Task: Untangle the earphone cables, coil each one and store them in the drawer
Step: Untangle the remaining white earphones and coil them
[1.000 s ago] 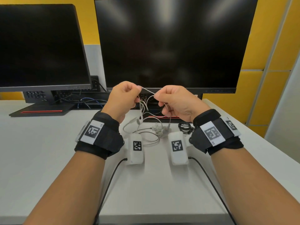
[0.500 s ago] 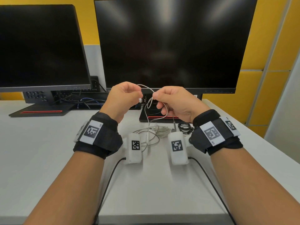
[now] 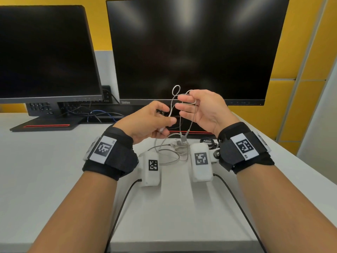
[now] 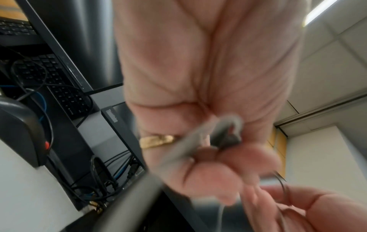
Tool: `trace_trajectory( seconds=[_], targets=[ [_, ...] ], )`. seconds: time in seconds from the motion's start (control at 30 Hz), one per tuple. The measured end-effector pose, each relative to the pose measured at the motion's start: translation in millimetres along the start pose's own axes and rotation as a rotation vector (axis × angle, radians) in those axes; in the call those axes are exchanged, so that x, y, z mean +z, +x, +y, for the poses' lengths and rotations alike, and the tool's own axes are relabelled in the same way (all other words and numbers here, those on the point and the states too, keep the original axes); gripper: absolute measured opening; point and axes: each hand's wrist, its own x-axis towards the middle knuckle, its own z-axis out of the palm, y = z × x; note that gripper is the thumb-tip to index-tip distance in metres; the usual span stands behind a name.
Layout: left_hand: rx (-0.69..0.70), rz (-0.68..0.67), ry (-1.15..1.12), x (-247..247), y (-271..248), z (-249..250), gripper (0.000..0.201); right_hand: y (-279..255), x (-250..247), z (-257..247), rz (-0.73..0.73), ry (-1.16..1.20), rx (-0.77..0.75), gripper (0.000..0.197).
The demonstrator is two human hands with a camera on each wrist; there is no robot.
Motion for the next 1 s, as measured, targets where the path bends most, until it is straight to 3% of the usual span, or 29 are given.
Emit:
trace_trajectory(
  seconds=[0.1, 0.23, 0.3, 0.37, 0.43, 0.5, 0.6, 0.67, 0.83, 0.93, 1.0],
  targets=[
    [0.059, 0.087, 0.074, -7.2, 2.4, -2.2, 0.012, 1.5, -0.6, -5.0, 0.12, -0.169, 0.049, 0.014],
    [0.28, 0.332, -0.056, -9.4, 4.7, 1.4, 0.014, 1.7, 6.7, -6.6, 0.161, -0.533, 0.345, 0.011],
    [0.341, 0.399, -0.029, -7.6, 6.4, 1.7, 0.015, 3.2, 4.8, -2.5, 0.135, -0.804, 0.193, 0.024],
    [0.366, 0.41, 0.079, -4.1, 8.4, -0.5, 0.016, -2.1, 12.1, -5.7, 0.09, -0.908, 0.066, 0.036],
    [0.385, 0.388, 0.185, -1.2, 8.9, -1.9, 0.014, -4.2, 20.6, -12.2, 0.019, -0.885, 0.1, 0.041],
    [0.412, 0.364, 0.221, 1.4, 7.8, -1.7, 0.012, -6.1, 19.6, -7.8, -0.163, -0.709, 0.029, 0.044],
    [0.47, 0.454, 0.212, -1.1, 9.3, -2.4, 0.014, -12.9, 9.1, 4.2, -0.309, -0.62, -0.093, 0.026],
    [0.477, 0.615, 0.147, -8.2, 13.7, -5.4, 0.015, -9.8, 5.8, 6.2, -0.267, -0.679, -0.13, 0.019],
    [0.372, 0.923, -0.249, -21.1, 21.0, -7.5, 0.015, -6.8, 4.1, 0.5, -0.171, -0.644, -0.13, 0.03],
    [0.328, 1.001, -0.39, -23.3, 19.9, -5.1, 0.015, -6.9, 3.3, -1.7, -0.145, -0.572, -0.127, 0.03],
    [0.293, 0.974, -0.335, -23.8, 19.9, -7.1, 0.015, -4.8, 3.7, -1.0, -0.122, -0.49, -0.137, 0.028]
  ],
)
